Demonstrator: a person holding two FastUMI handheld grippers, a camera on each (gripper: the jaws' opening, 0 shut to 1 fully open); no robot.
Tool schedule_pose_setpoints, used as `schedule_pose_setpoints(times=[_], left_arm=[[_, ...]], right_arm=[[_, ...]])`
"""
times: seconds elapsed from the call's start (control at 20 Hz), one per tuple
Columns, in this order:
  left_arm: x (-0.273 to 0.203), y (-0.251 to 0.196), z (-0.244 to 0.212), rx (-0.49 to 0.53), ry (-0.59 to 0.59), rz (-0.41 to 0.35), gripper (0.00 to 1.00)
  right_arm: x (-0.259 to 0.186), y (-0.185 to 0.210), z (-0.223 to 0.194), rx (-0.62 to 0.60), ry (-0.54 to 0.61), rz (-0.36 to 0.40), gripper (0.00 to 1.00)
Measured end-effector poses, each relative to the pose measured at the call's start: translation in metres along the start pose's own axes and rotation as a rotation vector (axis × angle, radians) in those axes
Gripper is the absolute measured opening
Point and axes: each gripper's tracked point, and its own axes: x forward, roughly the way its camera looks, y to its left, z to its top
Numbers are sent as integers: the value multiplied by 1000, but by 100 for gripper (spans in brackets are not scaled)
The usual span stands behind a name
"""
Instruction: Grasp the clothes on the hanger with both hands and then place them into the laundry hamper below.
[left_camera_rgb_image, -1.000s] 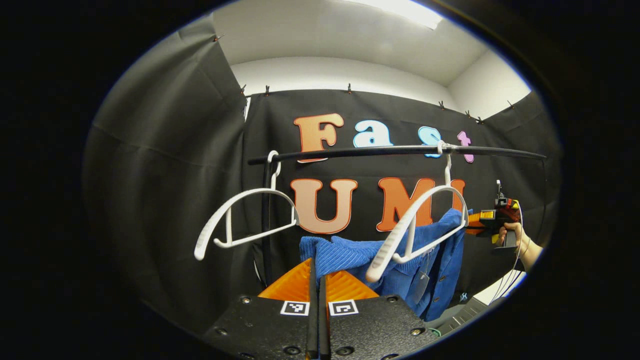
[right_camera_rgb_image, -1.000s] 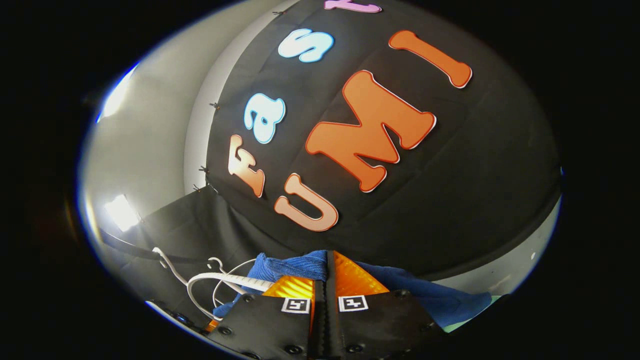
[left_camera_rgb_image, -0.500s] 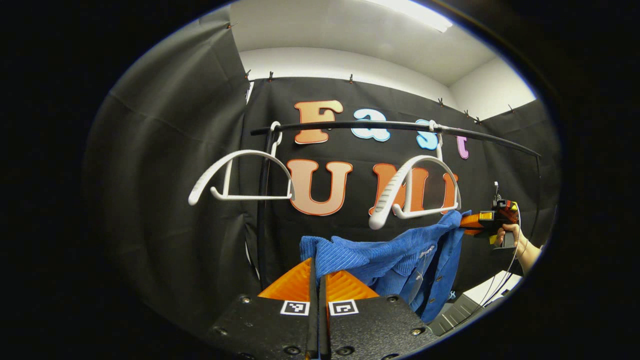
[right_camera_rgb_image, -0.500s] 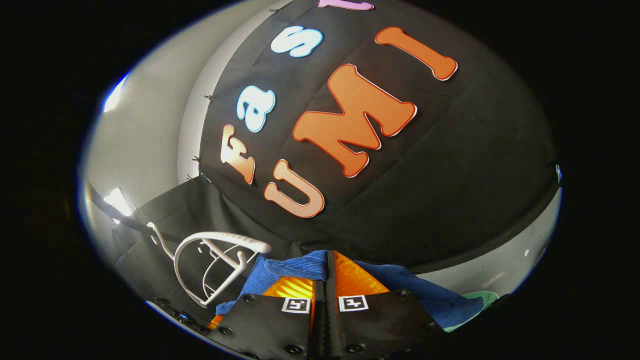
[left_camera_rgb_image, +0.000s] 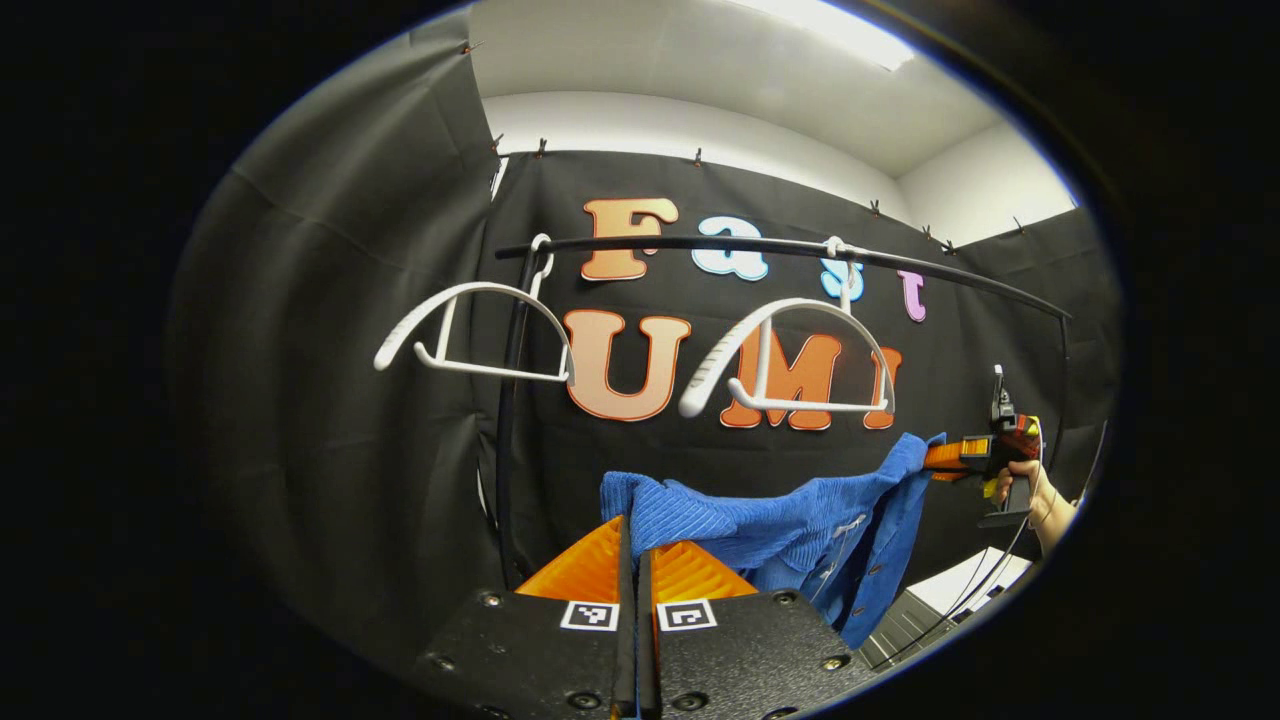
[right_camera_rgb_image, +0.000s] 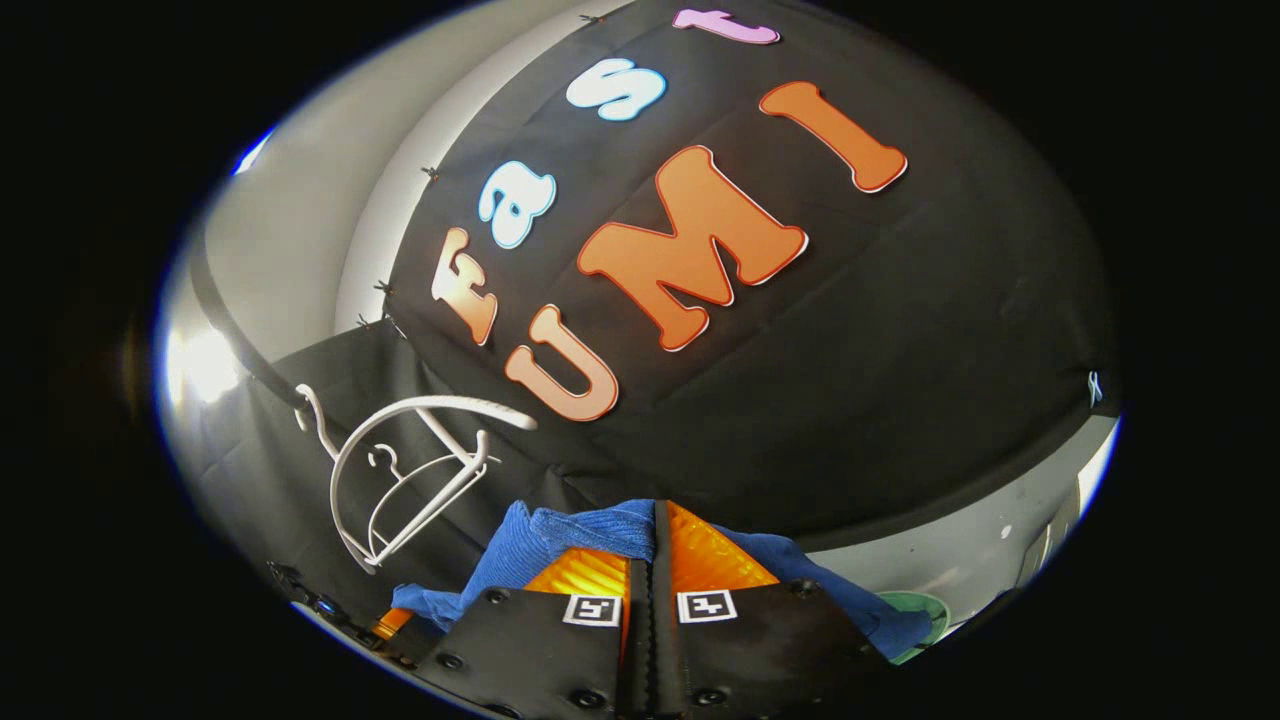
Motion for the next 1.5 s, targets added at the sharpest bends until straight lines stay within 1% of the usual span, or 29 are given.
schedule_pose_setpoints(times=[0.1, 0.3, 0.5, 0.65, 0.8, 0.95, 1.05, 1.2, 1.35, 1.5], left_arm=[[-1, -12, -6, -5, 6, -7, 1], [0, -48, -18, 13, 22, -50, 1], [3, -79, -27, 28, 36, -83, 1], [3, -100, -34, 46, 48, -101, 1], [4, -127, -48, 27, 69, -130, 1], [11, -152, -73, 45, 102, -149, 1], [14, -171, -90, 49, 127, -165, 1], [25, -196, -120, 25, 173, -205, 2], [33, -218, -150, 7, 218, -229, 1], [44, -226, -182, -30, 267, -246, 1]], right_arm=[[-11, -9, -7, -15, -3, -24, 7], [-34, -20, -32, -72, 24, -74, 7], [-57, -24, -44, -122, 15, -93, 7], [-63, -26, -60, -157, 26, -110, 7], [-68, -29, -81, -208, 39, -128, 7], [-68, -33, -110, -224, 61, -128, 7], [-68, -42, -130, -255, 79, -147, 7], [-65, -58, -153, -298, 102, -176, 7], [-65, -78, -174, -289, 110, -195, 7], [-69, -105, -194, -281, 119, -224, 7]])
